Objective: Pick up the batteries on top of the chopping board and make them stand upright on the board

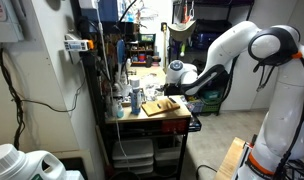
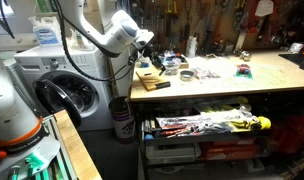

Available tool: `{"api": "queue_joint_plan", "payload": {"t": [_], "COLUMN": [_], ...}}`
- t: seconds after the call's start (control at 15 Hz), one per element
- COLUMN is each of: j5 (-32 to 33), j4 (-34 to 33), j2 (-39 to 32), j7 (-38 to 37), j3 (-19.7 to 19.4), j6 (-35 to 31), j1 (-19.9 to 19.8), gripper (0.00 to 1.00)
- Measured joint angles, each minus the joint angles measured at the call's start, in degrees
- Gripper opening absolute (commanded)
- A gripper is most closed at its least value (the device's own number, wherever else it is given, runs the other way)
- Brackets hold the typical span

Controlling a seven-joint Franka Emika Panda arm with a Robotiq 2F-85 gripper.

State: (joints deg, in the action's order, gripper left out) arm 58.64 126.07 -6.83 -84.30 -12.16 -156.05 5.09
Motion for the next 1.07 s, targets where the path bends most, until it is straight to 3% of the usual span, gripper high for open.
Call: {"api": "queue_joint_plan", "payload": {"t": [0.67,1.07], "j5": [17.3,24.87], "j4": [0.02,0.01], "j2": [-1.34,-2.9], "j7": [-25.57,-35.47], "j3": [0.71,6.53], "j6": [9.84,15.85], "j1": [4.68,1.9], "gripper": [0.04,0.04]}}
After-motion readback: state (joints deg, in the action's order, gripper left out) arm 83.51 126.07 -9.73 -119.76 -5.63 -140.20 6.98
